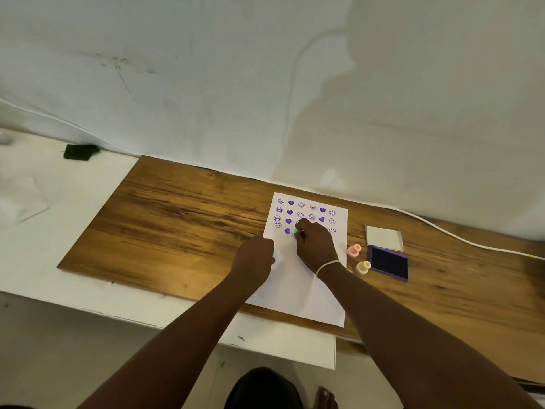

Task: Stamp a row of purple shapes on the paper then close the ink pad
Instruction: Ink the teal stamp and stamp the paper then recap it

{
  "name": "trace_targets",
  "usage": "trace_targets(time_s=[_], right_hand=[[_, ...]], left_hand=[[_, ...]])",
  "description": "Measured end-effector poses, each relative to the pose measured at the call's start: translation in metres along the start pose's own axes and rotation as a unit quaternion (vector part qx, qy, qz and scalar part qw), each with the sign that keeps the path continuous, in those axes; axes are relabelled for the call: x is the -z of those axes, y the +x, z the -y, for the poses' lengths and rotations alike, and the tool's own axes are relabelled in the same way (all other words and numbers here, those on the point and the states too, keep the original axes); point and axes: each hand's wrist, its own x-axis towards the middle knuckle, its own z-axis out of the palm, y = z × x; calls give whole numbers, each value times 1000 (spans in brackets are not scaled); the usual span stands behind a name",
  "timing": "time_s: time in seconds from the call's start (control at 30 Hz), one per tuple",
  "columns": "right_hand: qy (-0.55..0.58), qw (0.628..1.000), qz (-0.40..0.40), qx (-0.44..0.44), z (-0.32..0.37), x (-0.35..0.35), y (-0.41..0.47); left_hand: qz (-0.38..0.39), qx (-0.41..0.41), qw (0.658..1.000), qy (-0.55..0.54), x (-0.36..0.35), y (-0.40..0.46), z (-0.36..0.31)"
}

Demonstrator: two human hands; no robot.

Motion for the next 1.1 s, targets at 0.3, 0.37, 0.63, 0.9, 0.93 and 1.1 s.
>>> trace_targets(time_s=[0.3, 0.37, 0.63, 0.9, 0.93, 1.1], right_hand=[[379, 896, -199, -121, 1, 33, -4], [576, 734, -285, -221, -11, 46, -14], [782, 521, -169, -298, -31, 63, -63], [790, 550, -56, -264, -2, 111, -73], [786, 563, -50, -251, 2, 115, -74], [745, 627, -69, -218, 2, 130, -72]], left_hand=[[-26, 11, 999, -43, 0, -4, 1], [-27, 9, 998, -52, 4, -5, 1], [-95, 0, 991, -95, 23, 0, -9], [76, 62, 783, -614, 97, -8, -59], [97, 51, 770, -628, 103, -9, -63], [134, 21, 762, -633, 119, -12, -88]])
